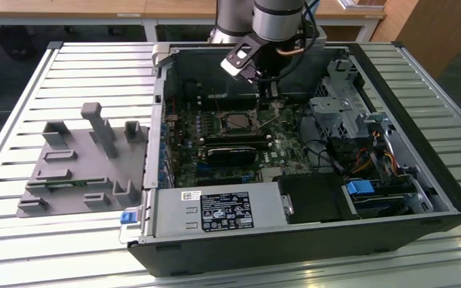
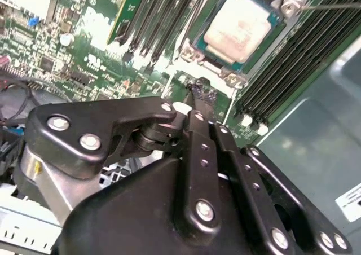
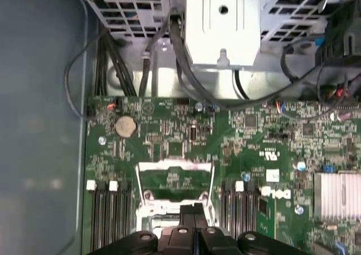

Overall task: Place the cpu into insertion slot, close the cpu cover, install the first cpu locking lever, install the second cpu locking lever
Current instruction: 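Close the cpu cover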

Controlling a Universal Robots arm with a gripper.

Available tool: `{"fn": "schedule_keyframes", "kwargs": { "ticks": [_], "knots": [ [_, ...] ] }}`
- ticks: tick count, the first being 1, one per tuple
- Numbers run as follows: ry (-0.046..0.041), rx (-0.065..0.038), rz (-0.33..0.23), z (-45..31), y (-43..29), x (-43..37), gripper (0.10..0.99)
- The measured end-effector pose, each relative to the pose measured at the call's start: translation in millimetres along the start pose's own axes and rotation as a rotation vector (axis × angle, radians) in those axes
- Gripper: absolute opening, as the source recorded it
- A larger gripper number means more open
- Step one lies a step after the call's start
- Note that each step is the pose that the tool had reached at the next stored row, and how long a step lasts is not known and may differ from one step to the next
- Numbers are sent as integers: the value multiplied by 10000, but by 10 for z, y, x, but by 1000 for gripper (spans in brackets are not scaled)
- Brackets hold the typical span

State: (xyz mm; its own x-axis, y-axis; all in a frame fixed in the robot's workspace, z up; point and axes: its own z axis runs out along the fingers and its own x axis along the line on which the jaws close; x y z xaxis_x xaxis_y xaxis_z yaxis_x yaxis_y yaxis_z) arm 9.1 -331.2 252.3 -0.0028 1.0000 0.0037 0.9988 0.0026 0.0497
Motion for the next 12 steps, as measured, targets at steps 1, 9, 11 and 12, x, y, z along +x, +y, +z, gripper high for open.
{"fn": "schedule_keyframes", "kwargs": {
  "ticks": [1, 9, 11, 12],
  "knots": [
    [-1, 1, -6, 1, 14, 4, 106],
    [2, 3, -22, 7, 135, 19, 106],
    [3, 4, -25, 9, 171, 24, 106],
    [2, 4, -25, 10, 185, 30, 106]
  ]
}}
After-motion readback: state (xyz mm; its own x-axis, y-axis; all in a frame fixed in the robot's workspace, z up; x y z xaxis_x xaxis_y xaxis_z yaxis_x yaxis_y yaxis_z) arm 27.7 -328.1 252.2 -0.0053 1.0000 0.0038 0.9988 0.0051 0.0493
